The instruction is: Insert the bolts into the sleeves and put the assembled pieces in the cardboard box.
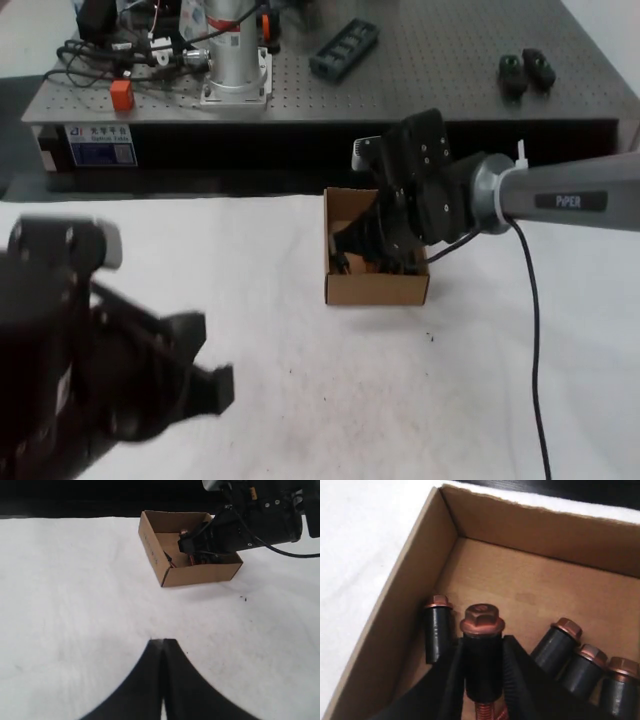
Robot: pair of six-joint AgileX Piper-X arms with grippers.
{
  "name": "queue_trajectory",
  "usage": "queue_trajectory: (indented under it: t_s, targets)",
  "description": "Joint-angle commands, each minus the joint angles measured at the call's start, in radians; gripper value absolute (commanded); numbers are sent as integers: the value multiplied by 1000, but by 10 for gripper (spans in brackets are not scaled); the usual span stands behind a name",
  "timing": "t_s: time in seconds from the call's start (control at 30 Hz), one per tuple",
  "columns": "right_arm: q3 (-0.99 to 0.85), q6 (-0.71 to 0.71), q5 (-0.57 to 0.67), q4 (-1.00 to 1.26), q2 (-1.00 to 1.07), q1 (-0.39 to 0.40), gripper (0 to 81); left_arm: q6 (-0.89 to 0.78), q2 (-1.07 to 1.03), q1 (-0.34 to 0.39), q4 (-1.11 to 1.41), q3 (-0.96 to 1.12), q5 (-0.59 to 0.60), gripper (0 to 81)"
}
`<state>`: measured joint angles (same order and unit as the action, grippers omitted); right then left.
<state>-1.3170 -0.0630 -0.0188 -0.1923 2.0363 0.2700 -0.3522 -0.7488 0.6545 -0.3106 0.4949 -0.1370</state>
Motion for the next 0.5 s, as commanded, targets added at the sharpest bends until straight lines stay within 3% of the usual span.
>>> queue_trajectory:
  t_s: [0.0, 0.07, 0.23, 0.47]
  targets:
    - [-13, 3, 11, 7, -12, 0, 379, -31, 59, -3, 7, -63, -18, 0]
    - [-13, -12, 11, -3, -39, -3, 419, -31, 78, -3, 4, -82, -16, 0]
    - [71, -3, 11, -3, -219, -4, 334, -63, 158, -3, -79, -102, -13, 0]
    - [527, -17, 6, 60, -752, -4, 305, -74, 308, -3, -265, -102, -18, 0]
